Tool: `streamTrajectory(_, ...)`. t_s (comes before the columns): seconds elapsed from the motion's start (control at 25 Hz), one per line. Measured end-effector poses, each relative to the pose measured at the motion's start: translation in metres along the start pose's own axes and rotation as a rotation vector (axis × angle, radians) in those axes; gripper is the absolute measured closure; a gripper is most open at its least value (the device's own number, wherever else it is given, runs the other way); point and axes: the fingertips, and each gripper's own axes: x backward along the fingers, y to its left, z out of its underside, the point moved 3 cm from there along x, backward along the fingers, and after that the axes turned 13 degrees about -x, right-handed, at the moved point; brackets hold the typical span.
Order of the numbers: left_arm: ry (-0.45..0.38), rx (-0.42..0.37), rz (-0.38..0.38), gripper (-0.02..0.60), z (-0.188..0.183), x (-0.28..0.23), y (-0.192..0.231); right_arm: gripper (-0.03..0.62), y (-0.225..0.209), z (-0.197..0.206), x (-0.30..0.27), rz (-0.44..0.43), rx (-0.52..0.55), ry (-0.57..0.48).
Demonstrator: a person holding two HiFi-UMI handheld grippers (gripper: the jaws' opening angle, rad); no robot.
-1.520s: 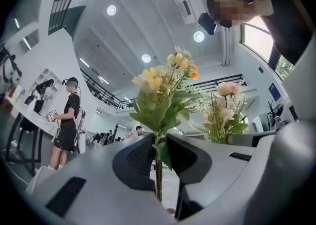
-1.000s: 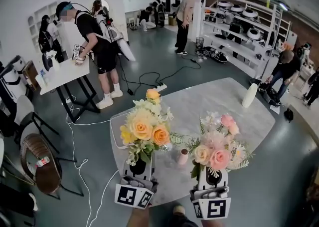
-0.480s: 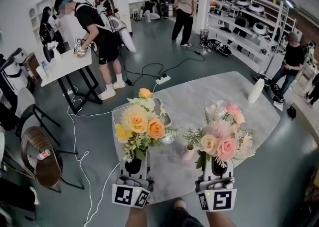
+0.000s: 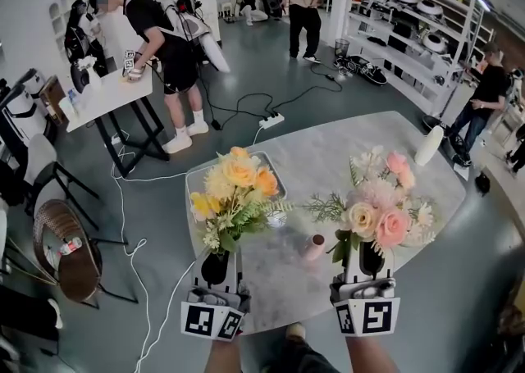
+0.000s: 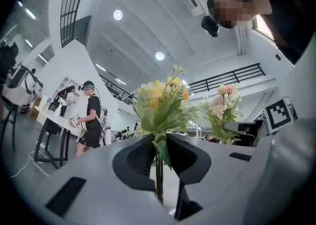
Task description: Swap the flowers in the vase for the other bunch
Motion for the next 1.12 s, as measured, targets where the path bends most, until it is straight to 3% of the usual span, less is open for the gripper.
streamTrajectory(0.44, -0.011, 0.030, -0.029, 0.515, 0.003, -0.001, -0.002, 0.558, -0.018, -0.014, -0.008, 0.005, -0.024, -0.043)
streamTrajectory(1.12, -0.015, 0.045, -0.022, 0.515, 0.018, -0.008, -0.010, 0.557, -0.017, 0.020, -0.025, -0.021, -0.096, -0.020)
